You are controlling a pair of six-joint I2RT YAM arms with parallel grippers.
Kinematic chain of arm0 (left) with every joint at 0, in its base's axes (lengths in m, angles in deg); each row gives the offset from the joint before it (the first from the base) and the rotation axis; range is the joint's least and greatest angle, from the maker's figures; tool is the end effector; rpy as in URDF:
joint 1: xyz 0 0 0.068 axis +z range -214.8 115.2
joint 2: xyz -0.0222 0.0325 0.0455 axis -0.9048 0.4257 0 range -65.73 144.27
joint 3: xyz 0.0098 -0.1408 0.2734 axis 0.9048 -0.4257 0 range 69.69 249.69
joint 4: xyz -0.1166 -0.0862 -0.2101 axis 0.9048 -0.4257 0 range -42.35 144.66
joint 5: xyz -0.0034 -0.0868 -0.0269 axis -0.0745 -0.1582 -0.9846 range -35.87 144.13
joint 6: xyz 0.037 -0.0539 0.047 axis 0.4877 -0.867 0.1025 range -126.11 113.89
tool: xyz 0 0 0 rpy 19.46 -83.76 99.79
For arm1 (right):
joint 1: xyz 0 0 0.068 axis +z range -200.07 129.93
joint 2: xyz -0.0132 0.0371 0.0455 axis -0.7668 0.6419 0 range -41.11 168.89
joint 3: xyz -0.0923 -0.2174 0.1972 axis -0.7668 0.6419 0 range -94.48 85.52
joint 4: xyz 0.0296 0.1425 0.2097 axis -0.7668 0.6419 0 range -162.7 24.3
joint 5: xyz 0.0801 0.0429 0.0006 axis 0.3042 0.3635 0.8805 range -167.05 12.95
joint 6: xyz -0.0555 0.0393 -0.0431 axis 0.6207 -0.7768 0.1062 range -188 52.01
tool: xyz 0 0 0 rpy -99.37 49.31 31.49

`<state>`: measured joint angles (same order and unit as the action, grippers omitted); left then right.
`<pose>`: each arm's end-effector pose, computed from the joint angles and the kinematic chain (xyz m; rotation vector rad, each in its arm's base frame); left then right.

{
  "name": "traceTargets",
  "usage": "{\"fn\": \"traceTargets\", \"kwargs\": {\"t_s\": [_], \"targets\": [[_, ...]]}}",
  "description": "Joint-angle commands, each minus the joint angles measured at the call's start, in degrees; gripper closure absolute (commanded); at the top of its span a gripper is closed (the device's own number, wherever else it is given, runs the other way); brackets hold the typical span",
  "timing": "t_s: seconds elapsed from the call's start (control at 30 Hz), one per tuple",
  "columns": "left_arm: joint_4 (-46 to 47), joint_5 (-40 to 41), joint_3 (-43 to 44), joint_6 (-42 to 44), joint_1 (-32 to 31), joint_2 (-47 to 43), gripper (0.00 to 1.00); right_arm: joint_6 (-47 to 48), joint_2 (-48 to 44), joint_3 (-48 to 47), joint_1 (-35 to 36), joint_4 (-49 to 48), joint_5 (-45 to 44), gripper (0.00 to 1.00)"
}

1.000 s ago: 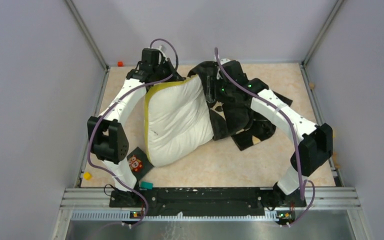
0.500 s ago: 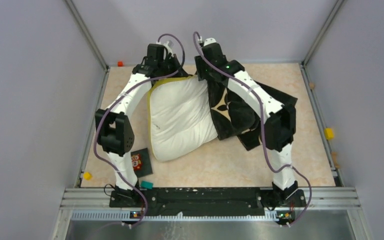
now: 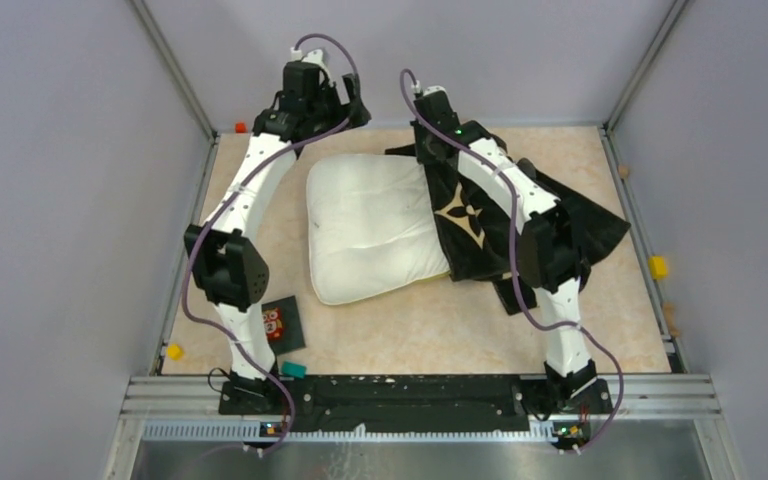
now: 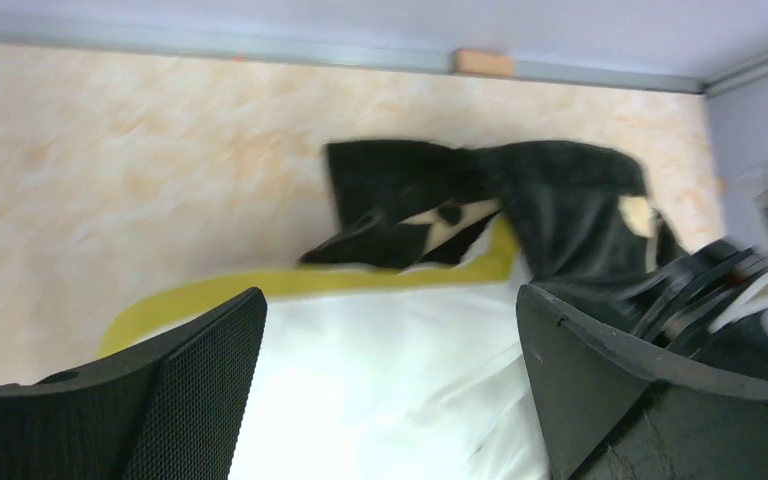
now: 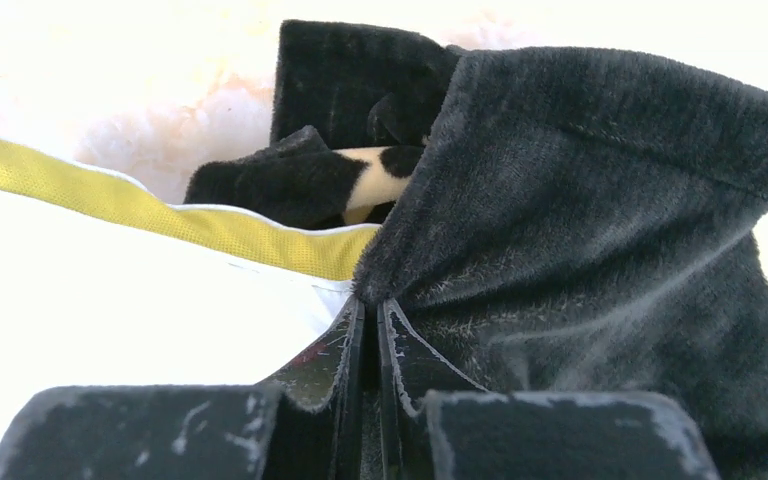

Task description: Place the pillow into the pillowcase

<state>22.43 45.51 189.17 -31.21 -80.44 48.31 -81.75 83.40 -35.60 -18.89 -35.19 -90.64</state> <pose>0.4799 -0.1452 0.4054 -0.0757 2.0842 -0.5935 0.4690 0.2648 0.3137 -0.2209 2.2540 0.1457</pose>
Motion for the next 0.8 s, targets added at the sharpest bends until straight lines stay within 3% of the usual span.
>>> {"fn": "traceTargets", "kwargs": {"t_s": [0.0, 0.07, 0.17, 0.23, 0.37, 0.47, 0.57, 0.63, 0.73, 0.77], "targets": [[0.48, 11.27, -16.23, 0.57, 0.94, -12.69, 0.01, -1.14, -0.43, -1.41, -0.50, 0.35, -1.02, 0.95], [4.28, 9.44, -26.77, -1.03, 1.78, -17.09, 0.01, -1.55, -0.26, -1.44, -0.59, 0.51, -0.72, 0.88], [7.58, 5.50, -36.96, -2.01, 2.78, -19.22, 0.01, -2.06, 0.58, -1.47, -0.55, 0.51, -0.38, 0.67], [9.82, 3.22, -41.07, -2.93, 3.86, -19.01, 0.01, -1.99, 1.78, -2.57, -0.59, 1.20, -1.62, 0.57], [12.29, 2.34, -42.72, -3.78, 5.20, -15.88, 0.01, -0.54, 5.91, -8.34, -0.96, 3.17, -4.25, 0.46], [6.87, 4.44, -39.20, -4.63, 5.61, -11.91, 0.01, 1.62, 10.67, -15.34, -1.21, 5.72, -5.43, 0.42], [7.82, 8.07, -40.78, -5.48, 6.42, -11.75, 0.01, 3.10, 13.63, -17.62, -1.16, 5.62, -7.50, 0.39], [10.08, 5.92, -41.77, -5.93, 7.41, -10.67, 0.01, 3.91, 15.57, -18.02, -1.20, 4.87, -8.63, 0.38], [12.34, 1.00, -40.83, -6.34, 8.23, -7.17, 0.01, 4.24, 18.22, -19.85, -1.57, 5.04, -12.39, 0.43], [13.53, -0.26, -40.71, -6.55, 8.25, -6.14, 0.01, 4.34, 18.69, -20.14, -1.70, 4.62, -12.68, 0.49]]}}
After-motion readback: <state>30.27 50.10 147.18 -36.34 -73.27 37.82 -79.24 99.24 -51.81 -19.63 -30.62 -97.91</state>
